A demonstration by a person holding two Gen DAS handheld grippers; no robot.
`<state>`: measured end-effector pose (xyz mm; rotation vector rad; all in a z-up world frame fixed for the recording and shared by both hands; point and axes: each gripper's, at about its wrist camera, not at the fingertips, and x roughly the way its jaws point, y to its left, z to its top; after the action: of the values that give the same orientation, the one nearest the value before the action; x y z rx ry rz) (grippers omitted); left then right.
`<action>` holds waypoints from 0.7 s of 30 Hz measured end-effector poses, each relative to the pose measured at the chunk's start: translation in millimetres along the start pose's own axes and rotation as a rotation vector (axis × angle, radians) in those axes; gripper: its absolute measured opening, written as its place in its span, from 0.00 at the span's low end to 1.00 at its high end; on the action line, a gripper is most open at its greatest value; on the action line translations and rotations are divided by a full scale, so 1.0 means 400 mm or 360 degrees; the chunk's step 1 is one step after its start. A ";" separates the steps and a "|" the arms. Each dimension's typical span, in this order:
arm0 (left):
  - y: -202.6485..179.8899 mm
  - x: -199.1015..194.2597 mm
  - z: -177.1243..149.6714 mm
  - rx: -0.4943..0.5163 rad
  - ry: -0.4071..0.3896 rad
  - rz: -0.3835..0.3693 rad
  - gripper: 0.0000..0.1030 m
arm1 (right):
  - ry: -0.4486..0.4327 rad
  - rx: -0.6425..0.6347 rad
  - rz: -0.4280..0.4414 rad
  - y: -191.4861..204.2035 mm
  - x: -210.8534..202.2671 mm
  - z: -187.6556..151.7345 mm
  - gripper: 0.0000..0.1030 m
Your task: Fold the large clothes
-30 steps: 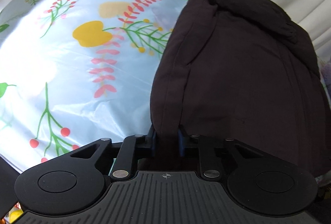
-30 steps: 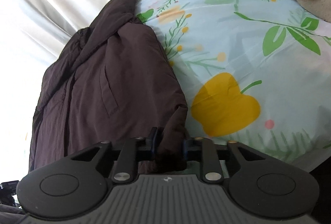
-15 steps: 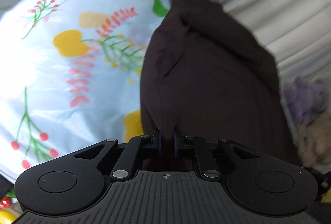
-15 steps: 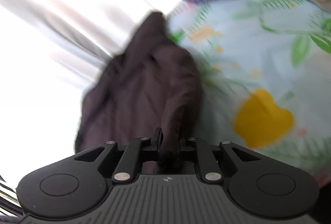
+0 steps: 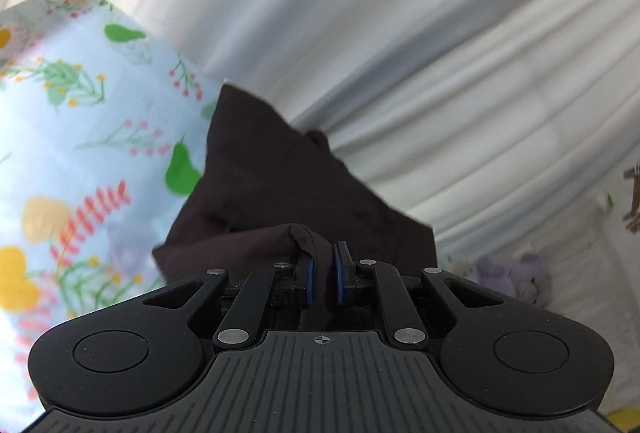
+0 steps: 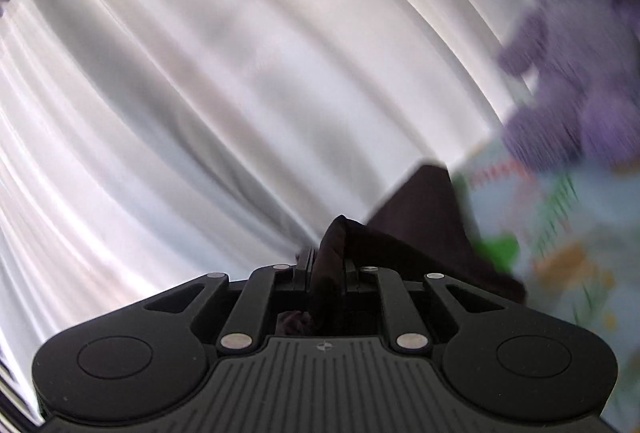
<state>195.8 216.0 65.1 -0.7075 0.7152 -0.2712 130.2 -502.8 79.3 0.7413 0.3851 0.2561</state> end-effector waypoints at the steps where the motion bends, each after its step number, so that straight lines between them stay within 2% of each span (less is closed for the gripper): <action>1: 0.001 0.013 0.028 -0.0016 -0.0017 -0.0009 0.12 | -0.0019 -0.0021 -0.0012 0.008 0.024 0.019 0.11; 4: 0.014 0.054 0.107 -0.0084 -0.0070 -0.0018 0.12 | -0.0063 -0.0055 -0.0059 0.025 0.116 0.091 0.11; 9: 0.033 0.170 0.241 -0.0162 -0.0151 0.0059 0.12 | -0.0142 -0.0218 -0.0276 0.040 0.306 0.181 0.11; 13: 0.046 0.298 0.316 -0.0149 -0.0201 0.0250 0.13 | -0.0170 -0.0252 -0.0446 0.008 0.454 0.206 0.11; 15: 0.059 0.363 0.336 -0.0128 -0.0208 0.0354 0.13 | -0.0138 -0.0255 -0.0532 -0.020 0.523 0.204 0.11; 18: 0.078 0.449 0.340 -0.0103 -0.0191 0.0483 0.13 | -0.0053 -0.0314 -0.0631 -0.047 0.609 0.175 0.11; 21: 0.072 0.520 0.321 0.0015 -0.0158 0.0630 0.13 | -0.0003 -0.0404 -0.0675 -0.046 0.657 0.157 0.11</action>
<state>435.5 206.5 9.8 -0.5522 0.7418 0.1215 394.9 -459.6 43.3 0.3972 0.4875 -0.0952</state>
